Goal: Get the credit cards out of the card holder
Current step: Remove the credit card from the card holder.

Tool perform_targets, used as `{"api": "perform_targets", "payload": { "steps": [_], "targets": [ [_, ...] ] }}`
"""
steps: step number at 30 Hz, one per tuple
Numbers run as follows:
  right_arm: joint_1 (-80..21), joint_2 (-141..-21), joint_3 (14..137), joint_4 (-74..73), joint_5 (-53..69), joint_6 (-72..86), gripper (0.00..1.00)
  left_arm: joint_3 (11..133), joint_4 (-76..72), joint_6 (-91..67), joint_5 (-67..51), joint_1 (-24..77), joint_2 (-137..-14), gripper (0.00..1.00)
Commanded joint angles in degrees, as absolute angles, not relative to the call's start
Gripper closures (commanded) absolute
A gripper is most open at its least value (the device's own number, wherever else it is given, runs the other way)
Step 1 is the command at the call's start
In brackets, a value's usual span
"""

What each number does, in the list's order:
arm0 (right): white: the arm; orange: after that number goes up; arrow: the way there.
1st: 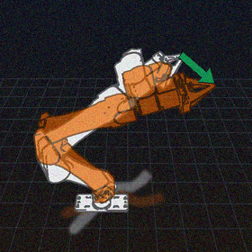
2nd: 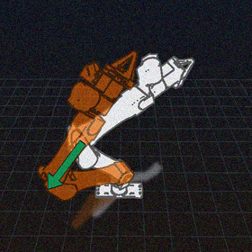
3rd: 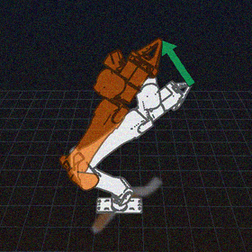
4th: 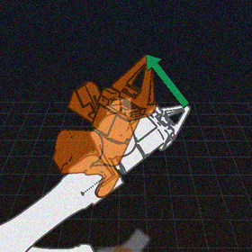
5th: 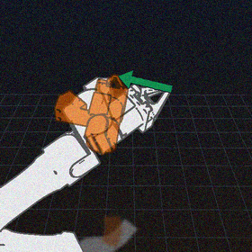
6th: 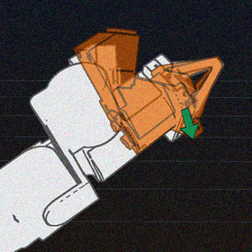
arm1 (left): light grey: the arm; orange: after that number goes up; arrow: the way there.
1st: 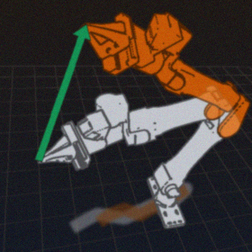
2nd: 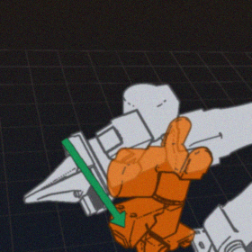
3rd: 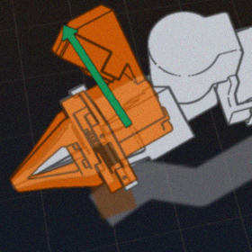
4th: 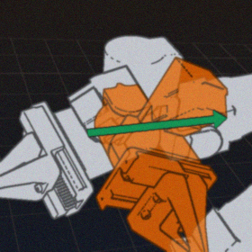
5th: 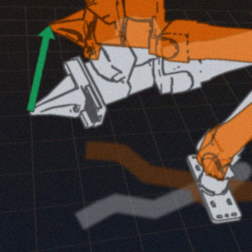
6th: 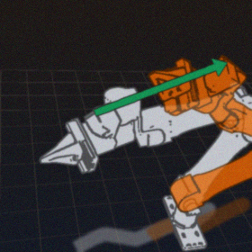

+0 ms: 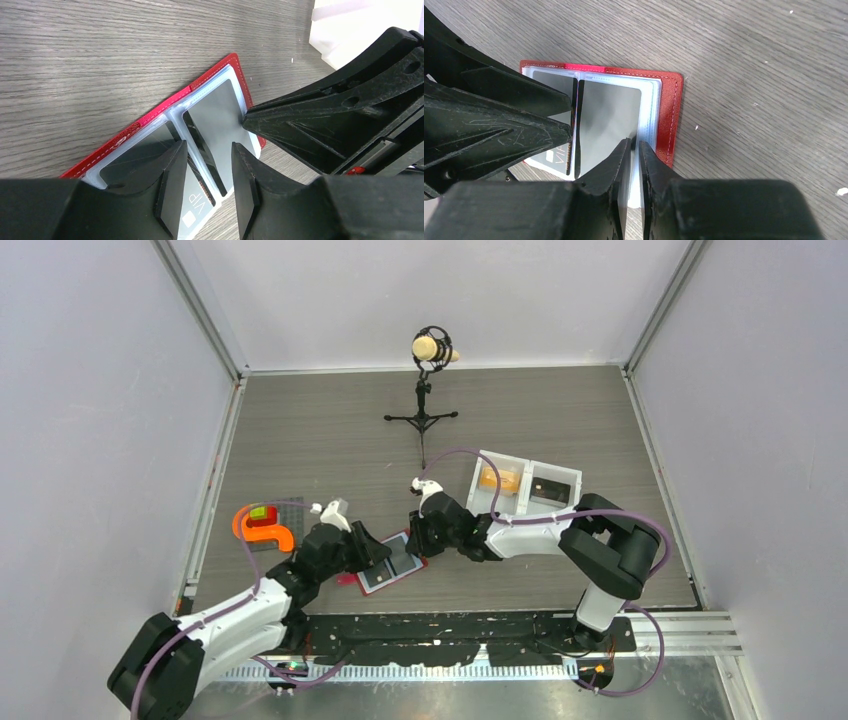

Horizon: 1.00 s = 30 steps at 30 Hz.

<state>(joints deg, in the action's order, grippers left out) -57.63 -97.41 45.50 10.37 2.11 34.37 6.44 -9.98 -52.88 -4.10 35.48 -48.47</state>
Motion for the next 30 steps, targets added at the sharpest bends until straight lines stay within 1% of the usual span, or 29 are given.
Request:
{"api": "perform_targets", "payload": {
  "steps": [1,11,15,18,21,22,24,30],
  "targets": [
    [-57.7,-96.3,44.2,8.7,2.4,34.8,0.81,5.3,-12.2,-54.6,-3.0,35.3,-49.2,0.6],
    [-57.6,-96.4,44.3,8.8,2.2,35.0,0.83,5.2,-15.8,-56.6,-4.3,35.3,-53.9,0.64],
    [-57.7,-96.5,44.4,8.7,2.1,35.3,0.83,5.1,-17.2,-57.2,-4.9,35.3,-55.5,0.67],
    [-57.6,-96.4,44.2,8.6,2.0,35.3,0.83,4.9,-17.9,-57.7,-5.0,35.3,-55.7,0.73],
    [-57.7,-96.2,44.3,8.2,1.6,35.4,0.84,4.9,-17.6,-58.0,-4.9,35.3,-55.1,0.82],
    [-57.6,-96.1,44.4,8.1,1.5,35.5,0.84,4.9,-17.3,-58.1,-4.8,35.3,-54.8,0.86],
    [-57.5,-96.1,44.4,8.0,1.4,35.7,0.84,5.0,-16.5,-58.3,-4.6,35.3,-53.8,0.99],
    [-56.9,-96.1,44.1,7.5,1.0,36.0,0.84,5.8,-9.0,-58.8,-1.5,35.3,-49.0,1.0]
  ]
}}
